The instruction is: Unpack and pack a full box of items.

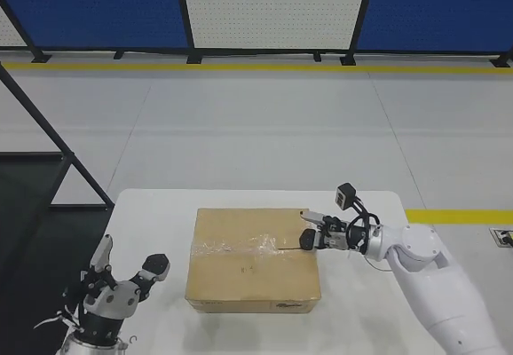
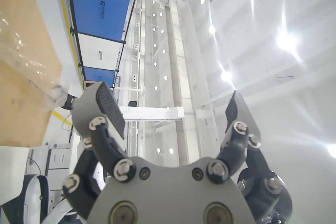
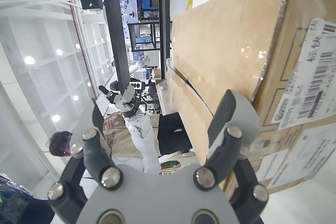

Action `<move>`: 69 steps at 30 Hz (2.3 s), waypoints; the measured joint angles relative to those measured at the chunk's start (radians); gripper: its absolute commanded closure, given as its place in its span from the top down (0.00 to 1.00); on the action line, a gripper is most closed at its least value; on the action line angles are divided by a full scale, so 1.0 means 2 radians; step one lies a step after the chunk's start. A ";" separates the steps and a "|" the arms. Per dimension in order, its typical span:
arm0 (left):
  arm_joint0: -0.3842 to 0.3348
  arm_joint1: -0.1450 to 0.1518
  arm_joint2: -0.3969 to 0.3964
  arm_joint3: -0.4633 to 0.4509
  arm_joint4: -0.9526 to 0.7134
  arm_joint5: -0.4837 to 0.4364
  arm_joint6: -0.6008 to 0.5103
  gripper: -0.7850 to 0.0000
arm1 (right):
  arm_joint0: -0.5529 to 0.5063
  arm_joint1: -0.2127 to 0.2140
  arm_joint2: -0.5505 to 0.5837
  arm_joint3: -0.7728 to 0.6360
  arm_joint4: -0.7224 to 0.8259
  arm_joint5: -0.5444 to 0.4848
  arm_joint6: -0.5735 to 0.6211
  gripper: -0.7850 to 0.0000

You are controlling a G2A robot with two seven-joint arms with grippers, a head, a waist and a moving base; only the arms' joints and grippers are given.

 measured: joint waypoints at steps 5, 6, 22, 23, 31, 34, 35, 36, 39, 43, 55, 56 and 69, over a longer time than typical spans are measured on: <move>-0.059 0.002 0.016 0.031 0.014 0.061 0.052 1.00 | 0.001 -0.001 -0.005 -0.002 -0.004 0.003 0.000 1.00; -0.071 0.003 0.020 0.040 0.024 0.070 0.053 1.00 | 0.000 -0.001 -0.006 -0.002 -0.005 0.003 0.000 1.00; -0.143 0.009 0.096 0.143 0.118 0.097 0.042 1.00 | -0.008 0.000 -0.008 -0.005 -0.004 0.003 -0.005 1.00; -0.145 0.009 0.098 0.147 0.120 0.098 0.043 1.00 | -0.008 0.000 -0.009 -0.006 -0.003 0.003 -0.005 1.00; -0.158 0.010 0.110 0.176 0.133 0.103 0.051 1.00 | -0.004 -0.001 -0.012 -0.006 -0.004 0.004 -0.004 1.00; -0.159 0.010 0.112 0.181 0.133 0.102 0.051 1.00 | -0.003 -0.001 -0.012 -0.007 -0.004 0.003 -0.005 1.00; -0.159 0.010 0.112 0.183 0.133 0.102 0.051 1.00 | -0.003 -0.001 -0.012 -0.007 -0.004 0.003 -0.005 1.00; -0.160 0.011 0.113 0.184 0.133 0.102 0.051 1.00 | -0.003 -0.001 -0.012 -0.008 -0.004 0.003 -0.005 1.00; -0.162 0.011 0.113 0.190 0.133 0.103 0.052 1.00 | -0.003 -0.001 -0.012 -0.010 -0.004 0.003 -0.006 1.00; -0.164 0.012 0.115 0.193 0.133 0.102 0.052 1.00 | -0.004 -0.001 -0.012 -0.013 -0.006 0.002 -0.008 1.00; -0.164 0.012 0.116 0.195 0.120 0.094 0.060 1.00 | -0.019 0.004 0.008 -0.047 0.004 -0.019 -0.020 1.00; -0.164 0.012 0.116 0.195 0.119 0.094 0.061 1.00 | -0.021 0.005 0.013 -0.052 0.007 -0.021 -0.027 1.00; -0.163 0.012 0.117 0.194 0.116 0.091 0.064 1.00 | -0.029 0.007 0.018 -0.071 -0.004 -0.033 -0.057 1.00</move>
